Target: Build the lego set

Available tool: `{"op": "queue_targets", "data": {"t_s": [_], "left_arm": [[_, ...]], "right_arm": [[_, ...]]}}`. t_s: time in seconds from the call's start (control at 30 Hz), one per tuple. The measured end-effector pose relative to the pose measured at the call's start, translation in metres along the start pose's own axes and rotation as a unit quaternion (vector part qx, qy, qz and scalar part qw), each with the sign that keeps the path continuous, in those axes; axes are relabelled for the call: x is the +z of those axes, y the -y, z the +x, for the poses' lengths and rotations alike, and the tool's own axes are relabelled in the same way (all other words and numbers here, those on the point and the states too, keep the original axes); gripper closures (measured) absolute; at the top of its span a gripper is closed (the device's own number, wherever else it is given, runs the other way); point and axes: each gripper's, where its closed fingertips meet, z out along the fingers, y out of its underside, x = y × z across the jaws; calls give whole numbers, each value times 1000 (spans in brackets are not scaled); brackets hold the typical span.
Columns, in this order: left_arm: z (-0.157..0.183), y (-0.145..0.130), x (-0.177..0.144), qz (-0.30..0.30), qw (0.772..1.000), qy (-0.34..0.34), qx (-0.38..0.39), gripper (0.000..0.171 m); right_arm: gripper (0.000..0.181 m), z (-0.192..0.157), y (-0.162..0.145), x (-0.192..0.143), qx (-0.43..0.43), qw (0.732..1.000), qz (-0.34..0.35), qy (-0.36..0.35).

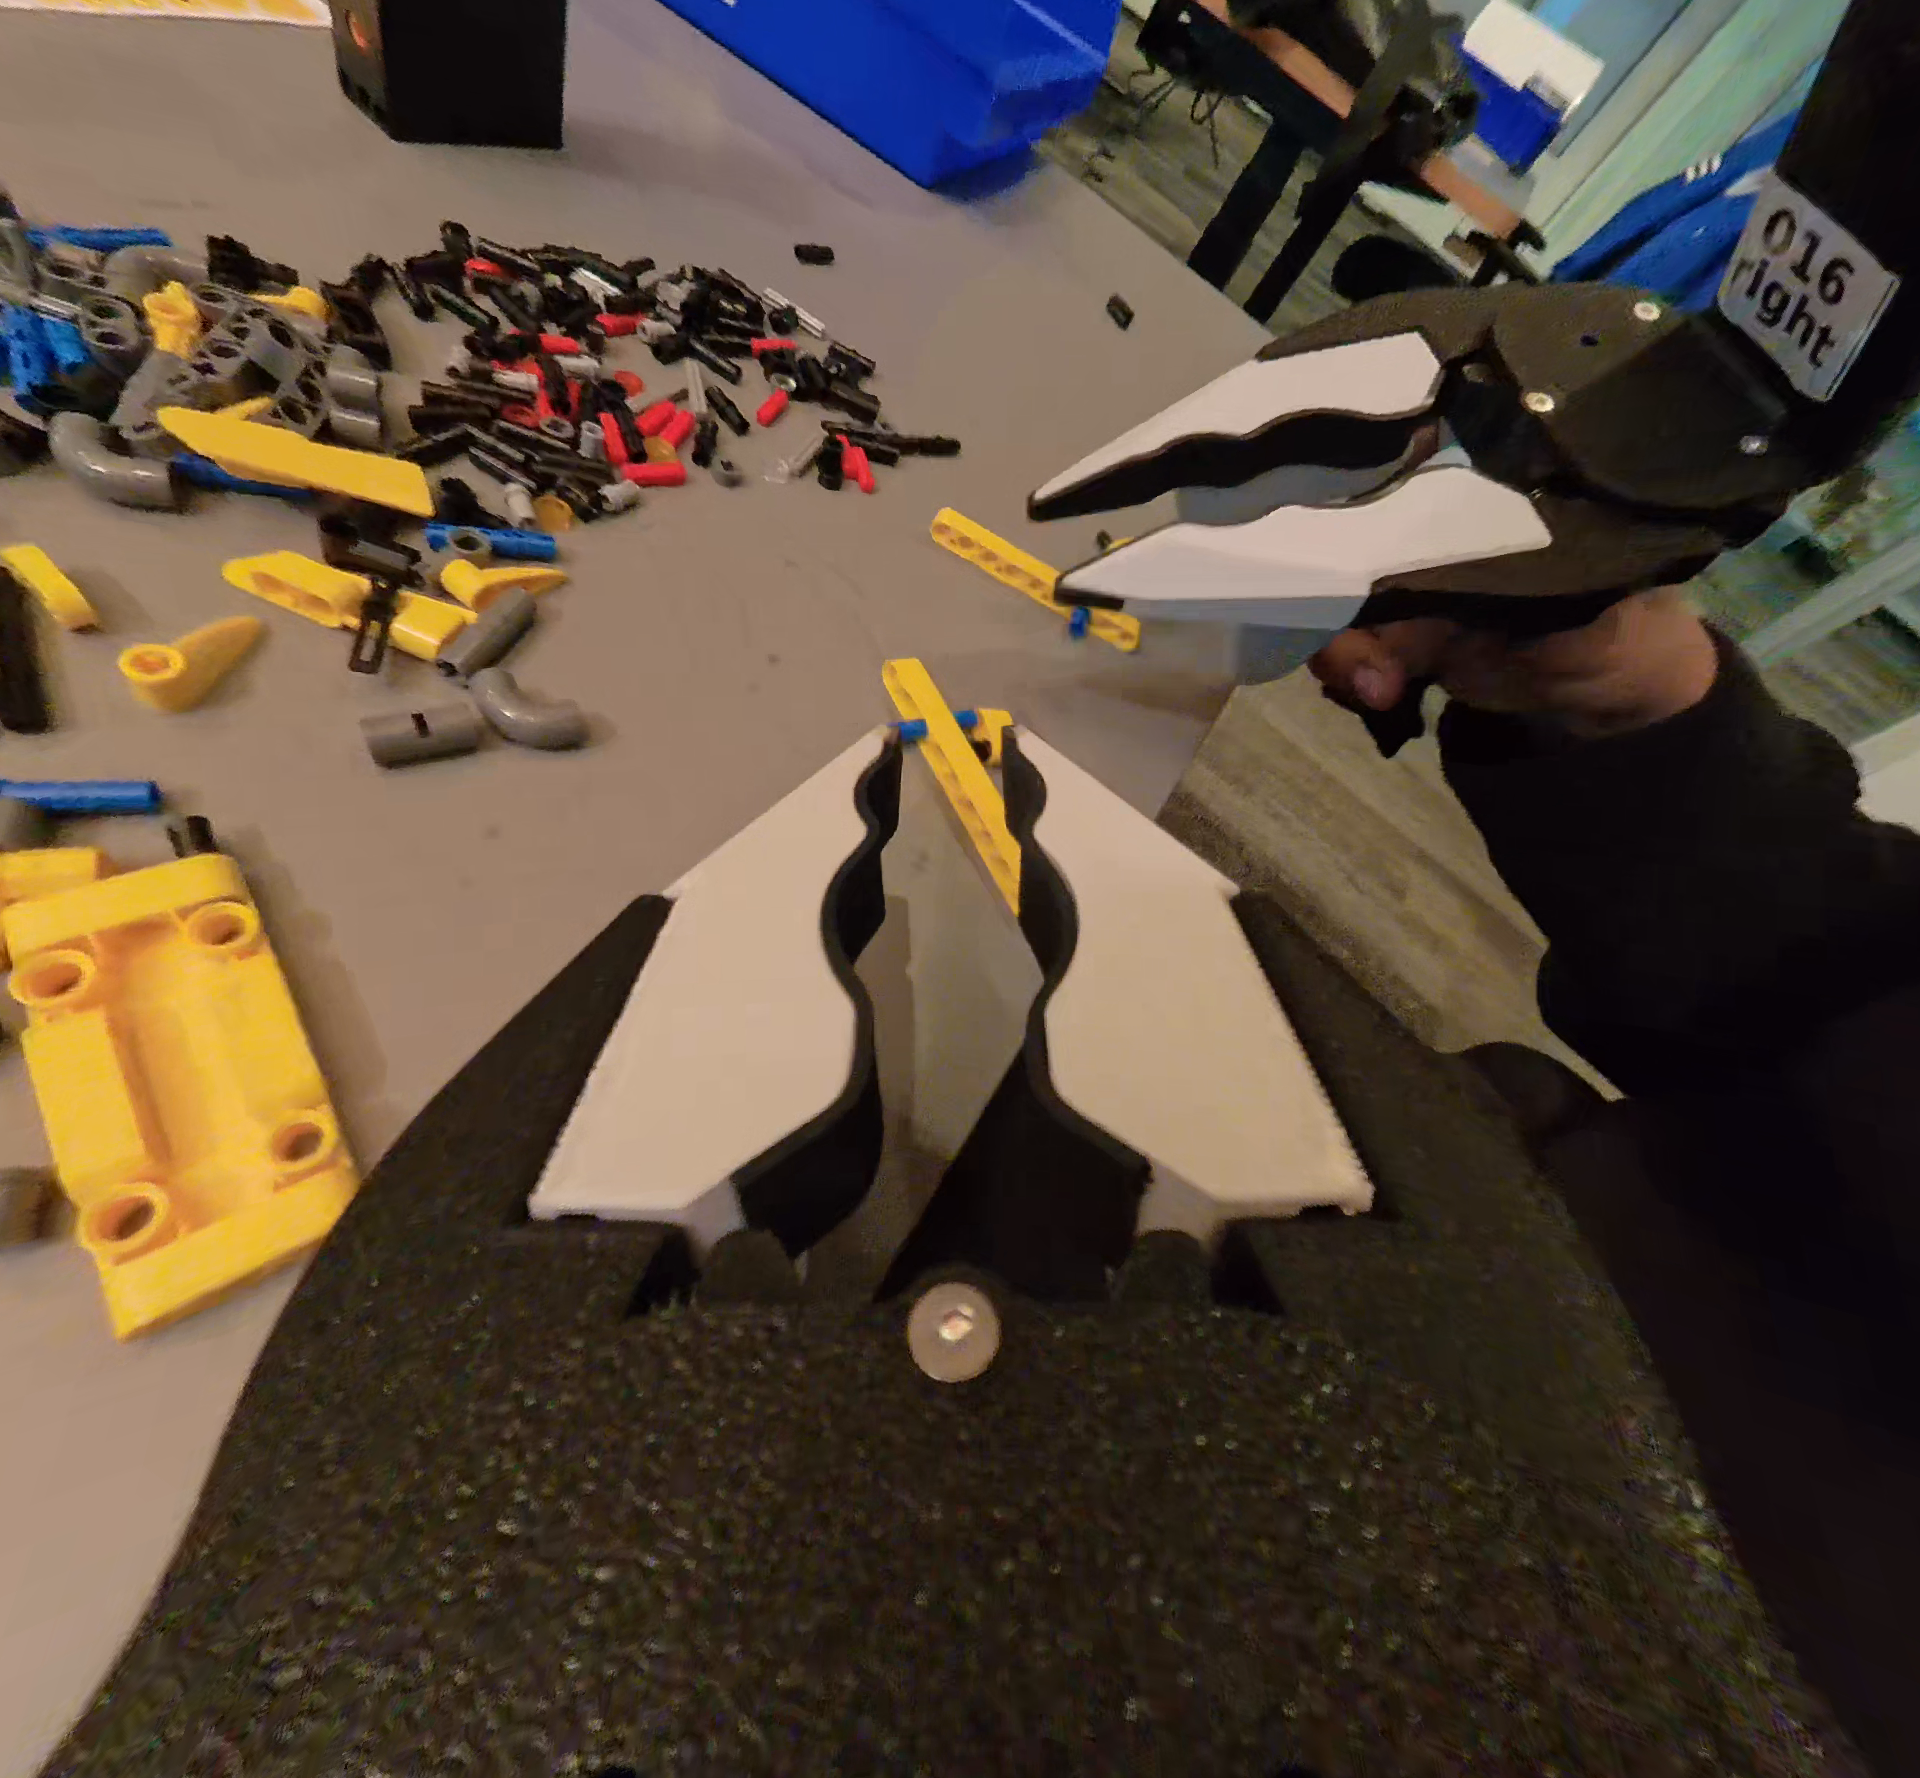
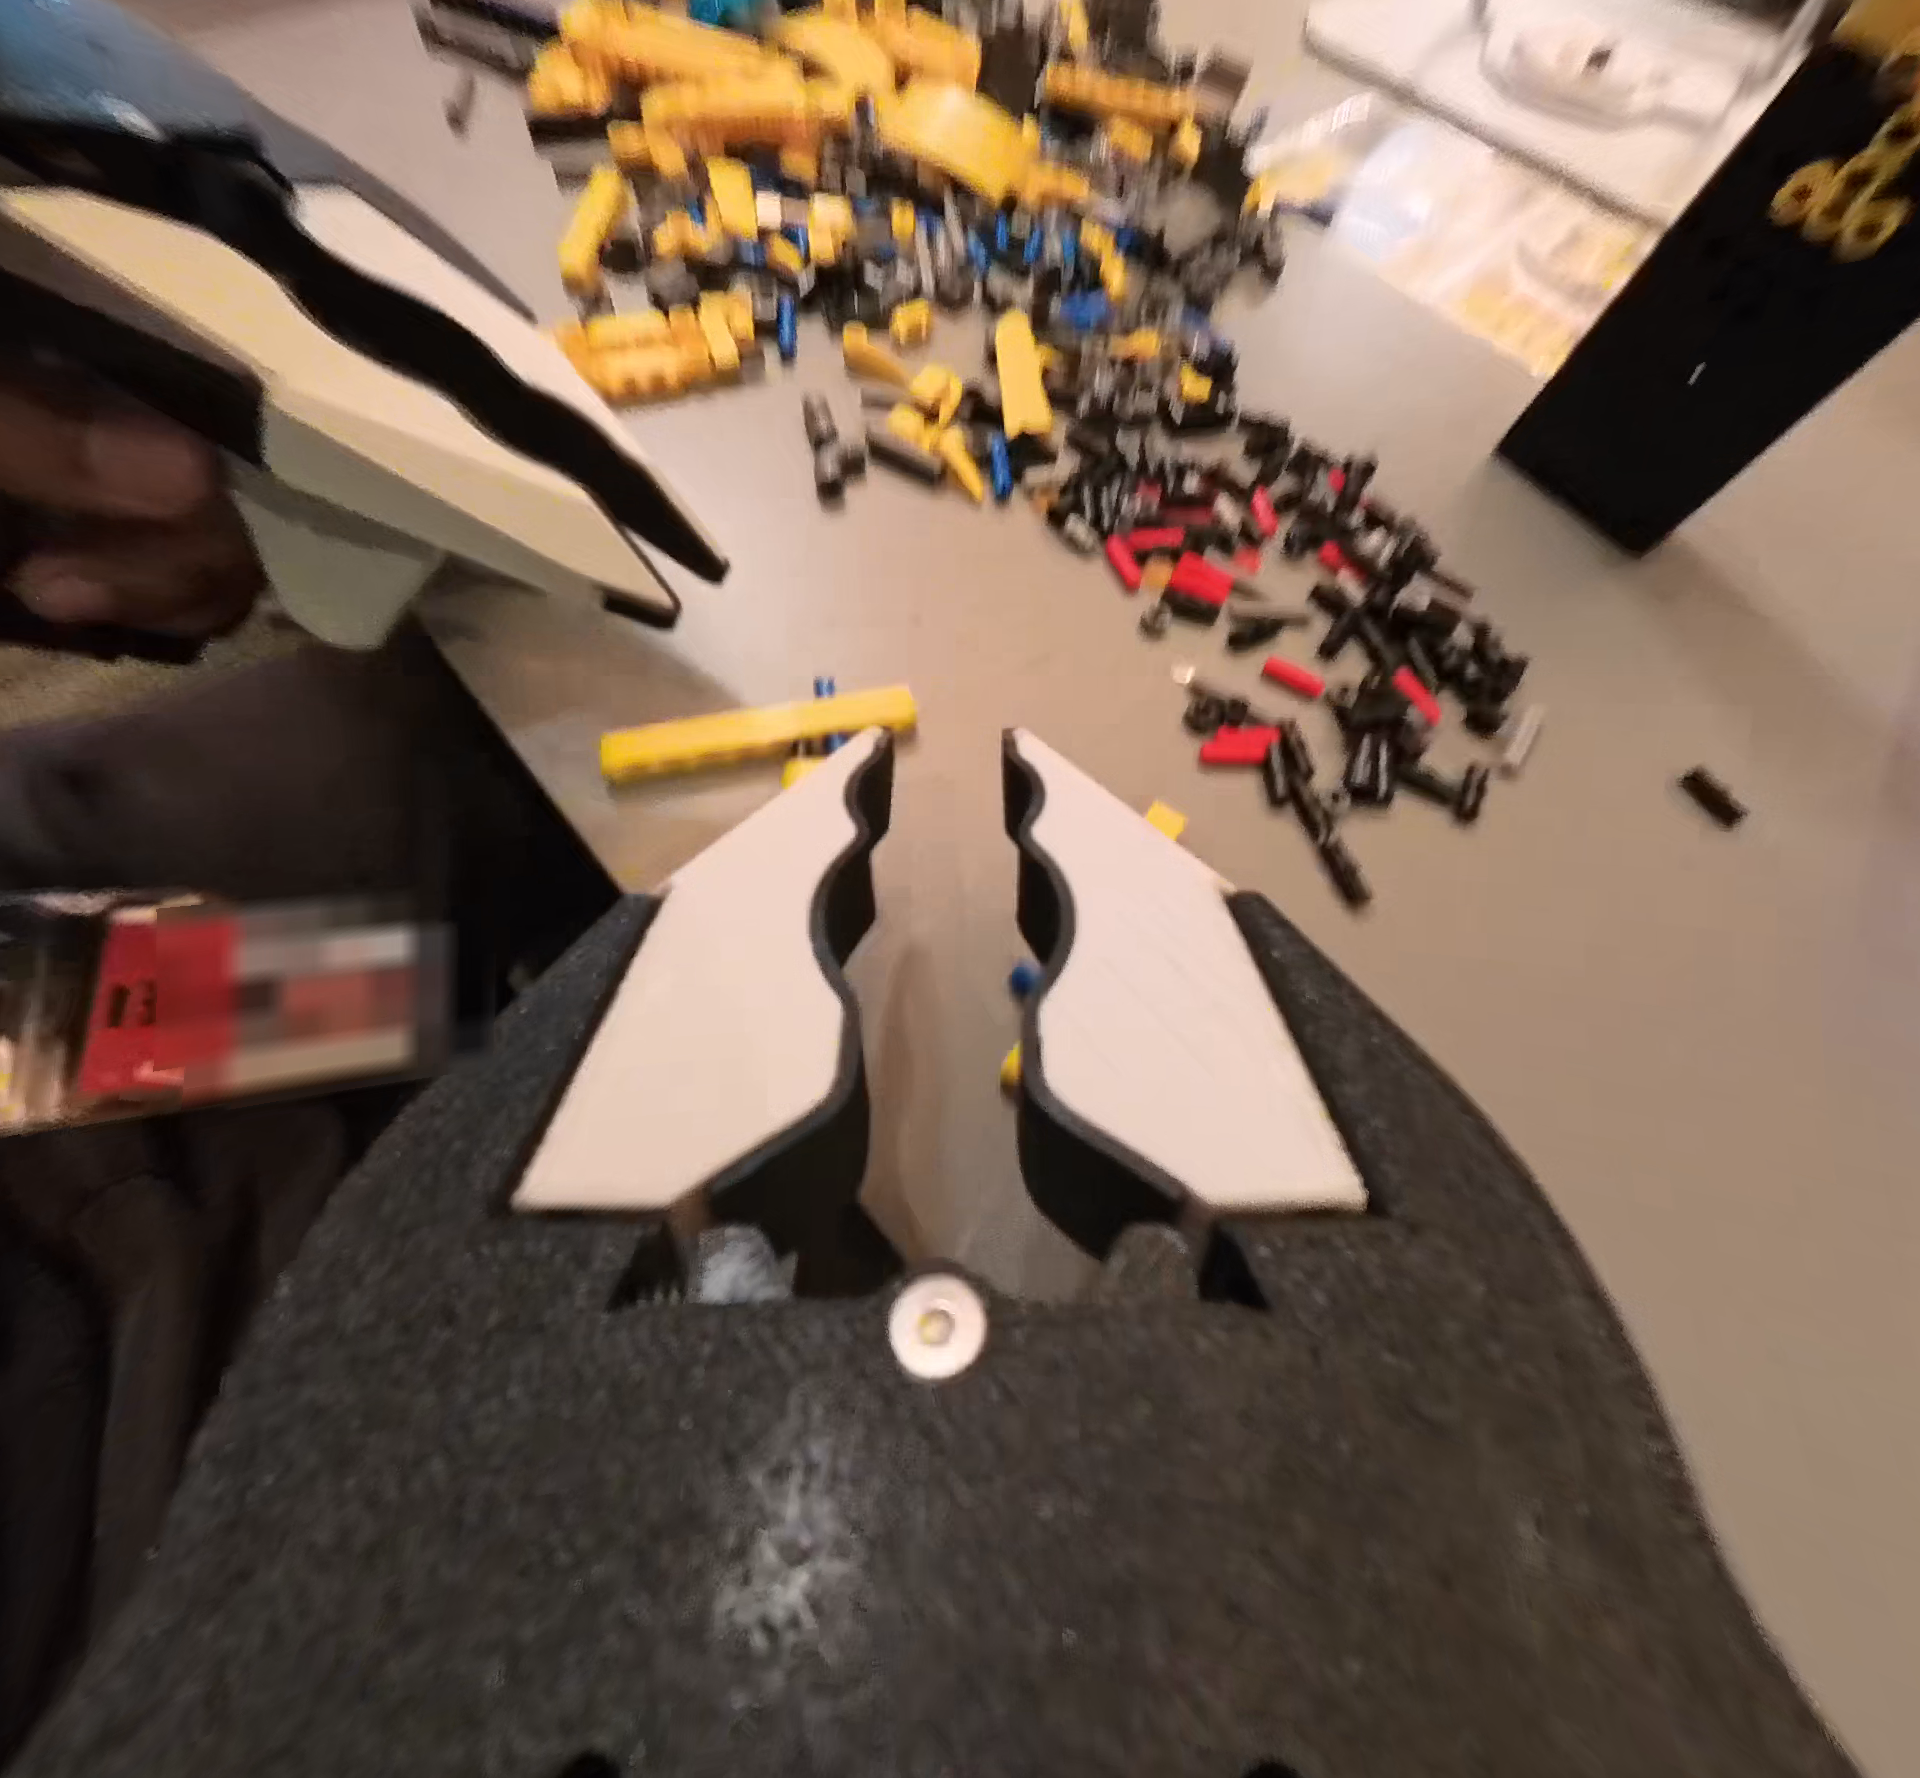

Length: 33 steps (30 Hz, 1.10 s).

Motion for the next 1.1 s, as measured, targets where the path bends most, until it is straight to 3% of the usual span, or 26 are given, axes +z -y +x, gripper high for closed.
{"op": "queue_targets", "data": {"t_s": [0.2, 0.33, 0.57, 0.8, 0.9, 1.0, 1.1], "left_arm": [[6, 20, 3, 16, 996, -65, -59, 151], [3, 26, 5, 23, 998, -56, -34, 150], [8, 24, -1, 45, 997, -60, -13, 150], [9, 17, 6, 22, 999, -42, 17, 150], [8, 16, 7, 20, 999, -31, 28, 150], [9, 16, 11, 7, 999, -33, 23, 150], [19, 41, 11, 51, 996, -57, 38, 150]], "right_arm": [[160, 18, 54, -5, -5, 993, 113, 26], [161, 27, 86, 2, -3, 991, 133, 29], [161, -9, 92, -11, 97, 972, 181, 115], [161, -20, 111, -37, 96, 964, 222, 112], [161, -20, 108, -36, 78, 966, 221, 107], [161, -7, 81, -26, 36, 979, 189, 70], [161, 6, 45, -25, 4, 984, 167, 58]]}}
